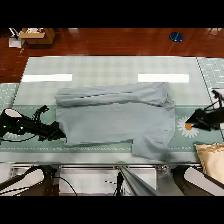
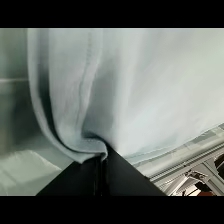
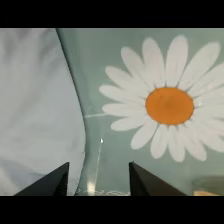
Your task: Fold the shirts.
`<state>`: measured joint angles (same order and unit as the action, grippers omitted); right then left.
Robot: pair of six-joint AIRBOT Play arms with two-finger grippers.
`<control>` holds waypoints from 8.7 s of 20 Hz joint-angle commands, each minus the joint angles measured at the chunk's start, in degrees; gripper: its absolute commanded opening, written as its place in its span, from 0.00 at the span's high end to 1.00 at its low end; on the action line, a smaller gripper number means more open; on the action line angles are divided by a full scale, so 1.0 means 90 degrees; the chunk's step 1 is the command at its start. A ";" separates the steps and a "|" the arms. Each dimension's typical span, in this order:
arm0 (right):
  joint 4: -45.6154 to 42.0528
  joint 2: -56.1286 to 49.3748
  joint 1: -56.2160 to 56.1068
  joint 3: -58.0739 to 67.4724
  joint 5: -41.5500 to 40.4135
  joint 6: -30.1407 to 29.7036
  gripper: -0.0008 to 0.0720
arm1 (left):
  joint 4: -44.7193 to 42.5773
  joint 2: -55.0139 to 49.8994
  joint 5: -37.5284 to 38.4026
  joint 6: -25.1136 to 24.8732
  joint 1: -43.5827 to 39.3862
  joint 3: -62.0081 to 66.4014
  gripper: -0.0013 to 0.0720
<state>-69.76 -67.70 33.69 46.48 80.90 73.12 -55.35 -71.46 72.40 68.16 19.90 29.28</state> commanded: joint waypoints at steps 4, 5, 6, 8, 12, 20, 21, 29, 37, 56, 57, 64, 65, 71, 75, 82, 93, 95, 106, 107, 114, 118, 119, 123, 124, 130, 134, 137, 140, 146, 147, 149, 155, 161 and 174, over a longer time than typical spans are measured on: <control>0.1066 0.1299 0.0146 -0.2273 -0.0981 -0.0333 0.33 | 0.0044 -0.0002 0.0121 -0.0143 0.0010 0.0000 0.96; 0.1129 0.1299 0.0146 -0.2370 -0.1044 -0.0330 0.33 | 0.0044 -0.0002 0.0138 -0.0194 0.0010 0.0000 0.96; 0.1226 0.1299 0.0146 -0.2436 -0.1117 -0.0328 0.33 | 0.0041 -0.0002 0.0146 -0.0192 0.0010 0.0000 0.96; 0.1574 0.1297 0.0146 -0.2540 -0.1188 -0.0328 0.33 | 0.0041 -0.0002 0.0146 -0.0192 0.0010 0.0000 0.96; 0.1642 0.1297 0.0146 -0.2907 -0.1112 -0.0253 0.33 | 0.0044 -0.0002 0.0146 -0.0194 0.0010 0.0012 0.96; 0.1649 0.1265 -0.0736 -0.3065 -0.1960 0.0119 0.41 | 0.0160 -0.0002 0.0141 -0.0335 0.0010 0.0032 0.96; 0.1649 0.1209 -0.1100 -0.3062 -0.2140 0.0226 0.55 | 0.0206 -0.0002 0.0141 -0.0335 0.0010 0.0034 0.96; 0.1809 0.1375 -0.1766 -0.1030 -0.1545 -0.0206 0.95 | 0.0665 0.0444 0.1027 -0.0614 0.0095 0.1146 0.96; 0.2540 0.0119 -0.2654 0.1001 -0.4187 0.0034 0.95 | 0.1071 0.0687 -0.0685 0.0228 0.0066 0.2642 0.96; 0.2341 -0.2873 -0.3089 0.2392 -0.4911 0.0104 0.95 | 0.1724 -0.2431 -0.2011 -0.0304 -0.0294 0.3699 0.63; 0.2261 -0.2875 -0.3089 0.2392 -0.4903 0.0104 0.94 | 0.1722 -0.2431 -0.2023 -0.0469 -0.0260 0.3740 0.44; 0.0044 -0.1766 -0.2113 0.2395 -0.4221 0.0393 0.38 | 0.1195 -0.2365 -0.0437 -0.0491 0.0673 0.4680 0.14; -0.0415 -0.1710 -0.1865 0.2395 -0.3849 0.0770 0.34 | 0.1195 -0.2358 -0.0216 -0.0493 0.0763 0.4694 0.14; 0.2550 -0.2866 -0.0695 0.2392 -0.1605 -0.0401 0.17 | 0.1195 -0.2365 0.0202 -0.0474 0.0617 0.4687 0.16; 0.4104 -0.3621 -0.1027 0.2392 -0.1812 -0.0714 0.17 | 0.1195 -0.2365 0.0202 -0.0476 0.0299 0.4687 0.16; 0.4741 -0.4119 -0.2312 0.2395 -0.2402 -0.1224 0.22 | 0.1197 -0.2365 0.0180 -0.0476 -0.0117 0.4687 0.16; 0.3291 -0.1627 -0.2421 0.2395 -0.1676 -0.0614 0.95 | 0.3247 -0.2144 0.0325 -0.0525 -0.1078 0.4694 0.96; 0.2817 -0.0959 -0.2419 0.2395 -0.1530 -0.0347 0.95 | 0.3247 -0.2132 0.0002 -0.0520 -0.1797 0.4692 0.96; 0.1263 0.1018 -0.2419 0.2395 -0.0520 0.1324 0.95 | 0.3262 -0.2633 -0.3014 0.0483 -0.5807 0.4694 0.96; 0.1260 0.1090 -0.2421 0.2395 -0.0452 0.1394 0.95 | 0.3300 -0.2781 -0.3109 0.0563 -0.6013 0.4694 0.96; 0.1146 0.1545 -0.2613 0.2392 0.0058 0.1865 0.95 | 0.4284 -0.3434 -0.3854 0.0554 -0.6890 0.4704 0.96; 0.0877 0.1688 -0.2958 0.2395 -0.0029 0.2200 0.95 | 0.4867 -0.3820 -0.4311 0.0481 -0.7502 0.4821 0.96; 0.0848 0.1688 -0.2975 0.2395 -0.0070 0.2210 0.95 | 0.4862 -0.3869 -0.4299 0.0471 -0.7453 0.4884 0.96; 0.1049 0.1688 -0.3067 0.2395 -0.0442 0.2280 0.95 | 0.4201 -0.3456 -0.3364 -0.0119 -0.6130 0.4877 0.96; 0.1120 0.1685 -0.3271 0.2395 -0.0639 0.2297 0.95 | 0.3740 -0.3213 -0.3058 -0.0119 -0.5666 0.4877 0.96; 0.0342 0.0908 -0.5413 0.2392 -0.2472 0.2951 0.95 | 0.1523 -0.0974 -0.2040 -0.0095 -0.2511 0.4879 0.96; 0.0403 -0.0529 -0.6676 0.2392 -0.4019 0.2965 0.95 | 0.1528 0.0151 -0.1224 -0.0046 -0.0549 0.4877 0.96; 0.0826 -0.1513 -0.7376 0.2392 -0.5083 0.2965 0.95 | 0.1525 0.0593 -0.0345 -0.0053 0.0226 0.4877 0.96; 0.1440 -0.2244 -0.7827 0.2392 -0.5850 0.2965 0.95 | 0.1530 0.0770 0.0032 -0.0070 0.0340 0.4860 0.96; 0.1999 -0.2650 -0.8140 0.2395 -0.6878 0.2963 0.65 | 0.1523 0.0780 0.0019 -0.0243 -0.0153 0.4524 0.96; 0.2183 -0.2642 -0.8140 0.2395 -0.7028 0.2960 0.55 | 0.1523 0.0780 -0.0032 -0.0243 -0.0206 0.4354 0.96; 0.2412 -0.2572 -0.8133 0.2395 -0.7293 0.2956 0.41 | 0.1525 0.0772 -0.0141 -0.0243 -0.0262 0.3976 0.96; 0.0573 -0.1297 -0.7125 0.2395 -0.5127 0.2611 0.39 | 0.1525 0.0760 -0.0211 -0.0359 -0.0262 0.3524 0.96; -0.3786 -0.0457 -0.4937 0.2008 -0.0063 0.2397 0.32 | 0.1523 0.0760 -0.0202 -0.0469 -0.0250 0.3524 0.96; 0.3259 -0.1885 -0.4439 0.0158 -0.3500 0.1100 0.17 | 0.1525 0.0760 -0.0036 -0.0498 -0.0250 0.3524 0.96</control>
<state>-45.56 -80.79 -3.60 48.56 51.05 84.79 -41.63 -64.60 71.70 63.70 17.63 60.99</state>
